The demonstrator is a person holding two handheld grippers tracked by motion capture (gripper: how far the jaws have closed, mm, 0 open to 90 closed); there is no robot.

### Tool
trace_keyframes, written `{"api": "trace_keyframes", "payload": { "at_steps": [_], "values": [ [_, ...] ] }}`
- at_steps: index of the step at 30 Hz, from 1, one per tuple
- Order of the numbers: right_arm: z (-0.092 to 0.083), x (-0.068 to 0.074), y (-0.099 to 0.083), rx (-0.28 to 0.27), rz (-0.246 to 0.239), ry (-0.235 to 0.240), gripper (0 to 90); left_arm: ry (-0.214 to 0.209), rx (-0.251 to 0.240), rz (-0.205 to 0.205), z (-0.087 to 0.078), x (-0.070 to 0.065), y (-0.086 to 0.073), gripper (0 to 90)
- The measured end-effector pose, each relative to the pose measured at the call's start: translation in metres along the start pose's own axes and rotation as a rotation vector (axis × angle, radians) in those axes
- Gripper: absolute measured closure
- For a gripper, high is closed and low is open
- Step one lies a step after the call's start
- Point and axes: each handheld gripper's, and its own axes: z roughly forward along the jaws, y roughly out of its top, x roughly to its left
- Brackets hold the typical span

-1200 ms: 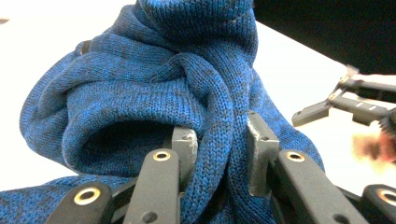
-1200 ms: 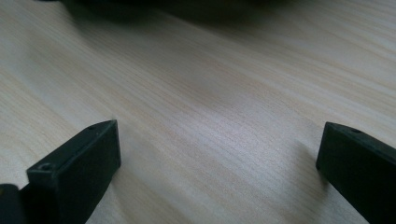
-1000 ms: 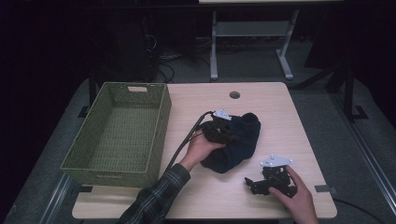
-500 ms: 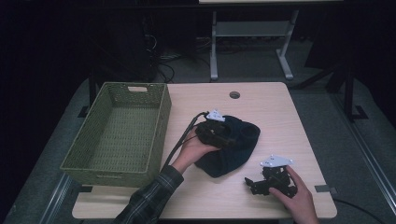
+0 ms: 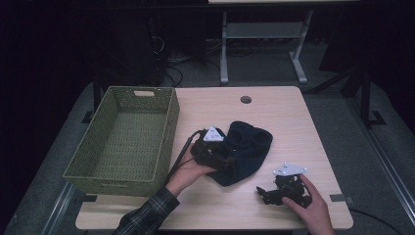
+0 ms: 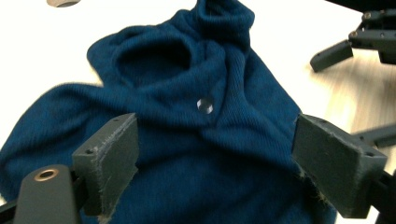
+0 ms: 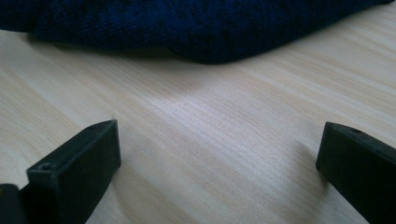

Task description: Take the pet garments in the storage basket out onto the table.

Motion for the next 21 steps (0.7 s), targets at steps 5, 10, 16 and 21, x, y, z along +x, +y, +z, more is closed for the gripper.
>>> {"api": "trace_keyframes", "payload": {
  "at_steps": [5, 10, 16, 21],
  "values": [
    [0.000, 0.000, 0.000, 0.000, 0.000, 0.000, 0.0, 0.016, 0.001, -0.008, -0.012, -0.007, -0.017, 14.0],
    [0.000, 0.000, 0.000, -0.001, -0.002, -0.001, 0.0, 0.039, 0.031, -0.005, -0.019, -0.013, -0.037, 13.5],
    [0.000, 0.000, 0.000, -0.002, -0.004, -0.002, 0.0, 0.056, 0.055, -0.014, -0.023, -0.018, -0.059, 13.5],
    [0.000, 0.000, 0.000, -0.002, -0.004, -0.001, 0.0, 0.072, 0.084, -0.043, -0.023, -0.018, -0.072, 13.5]
  ]
}}
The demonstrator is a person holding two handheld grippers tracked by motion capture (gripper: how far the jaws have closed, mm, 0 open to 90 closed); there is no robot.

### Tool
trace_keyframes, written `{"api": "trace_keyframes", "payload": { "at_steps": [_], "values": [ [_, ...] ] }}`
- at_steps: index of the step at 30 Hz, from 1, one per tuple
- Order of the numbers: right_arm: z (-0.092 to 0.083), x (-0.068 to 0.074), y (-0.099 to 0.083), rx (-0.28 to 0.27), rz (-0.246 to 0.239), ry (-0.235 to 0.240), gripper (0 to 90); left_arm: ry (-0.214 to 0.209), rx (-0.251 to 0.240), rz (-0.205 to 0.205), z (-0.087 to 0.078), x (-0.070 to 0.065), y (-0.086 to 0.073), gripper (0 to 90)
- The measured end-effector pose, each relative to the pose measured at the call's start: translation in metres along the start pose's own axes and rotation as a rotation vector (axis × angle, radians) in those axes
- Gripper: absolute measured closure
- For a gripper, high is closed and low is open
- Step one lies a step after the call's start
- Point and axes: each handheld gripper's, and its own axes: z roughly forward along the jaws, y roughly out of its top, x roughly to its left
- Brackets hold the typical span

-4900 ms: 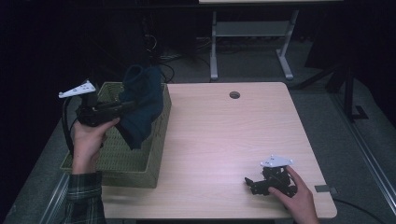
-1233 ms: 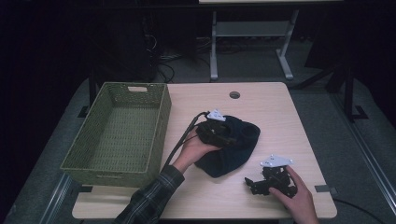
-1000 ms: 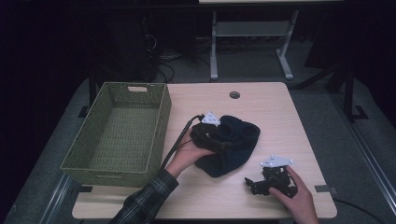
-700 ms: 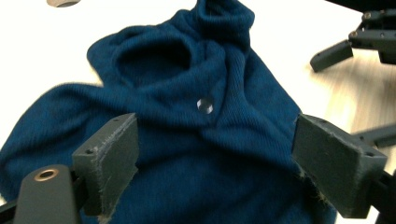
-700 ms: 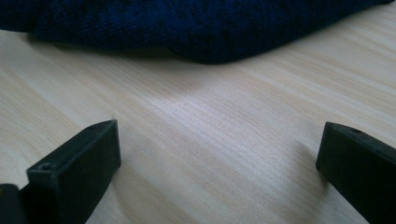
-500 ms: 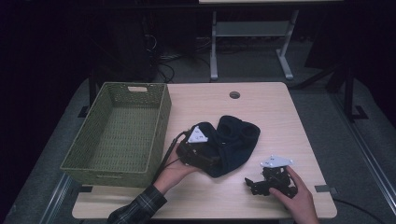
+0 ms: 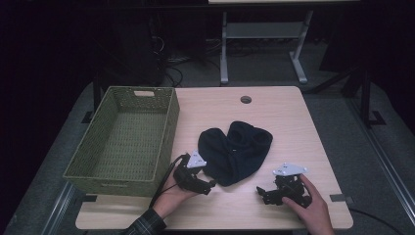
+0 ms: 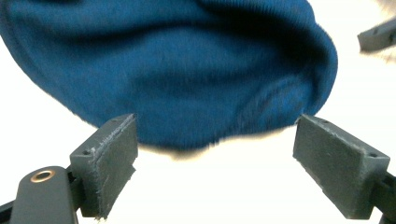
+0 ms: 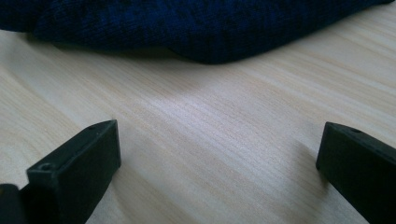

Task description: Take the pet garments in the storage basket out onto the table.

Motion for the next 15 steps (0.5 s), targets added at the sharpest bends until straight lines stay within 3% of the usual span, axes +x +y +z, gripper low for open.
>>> {"api": "trace_keyframes", "payload": {
  "at_steps": [4, 8, 12, 15],
  "values": [
    [0.000, 0.000, 0.000, 0.000, -0.001, 0.000, 0.0, -0.009, 0.052, -0.004, 0.003, -0.001, -0.010, 13.0],
    [0.000, 0.000, 0.000, 0.000, 0.000, 0.000, 0.0, 0.020, 0.085, 0.016, 0.008, -0.004, -0.016, 13.0],
    [0.000, 0.000, 0.000, 0.000, 0.002, 0.000, 0.0, 0.022, 0.060, 0.022, 0.008, -0.004, -0.019, 12.7],
    [-0.001, 0.001, -0.001, 0.000, 0.007, -0.004, 0.0, 0.017, 0.010, 0.026, 0.008, -0.003, -0.024, 12.7]
  ]
}}
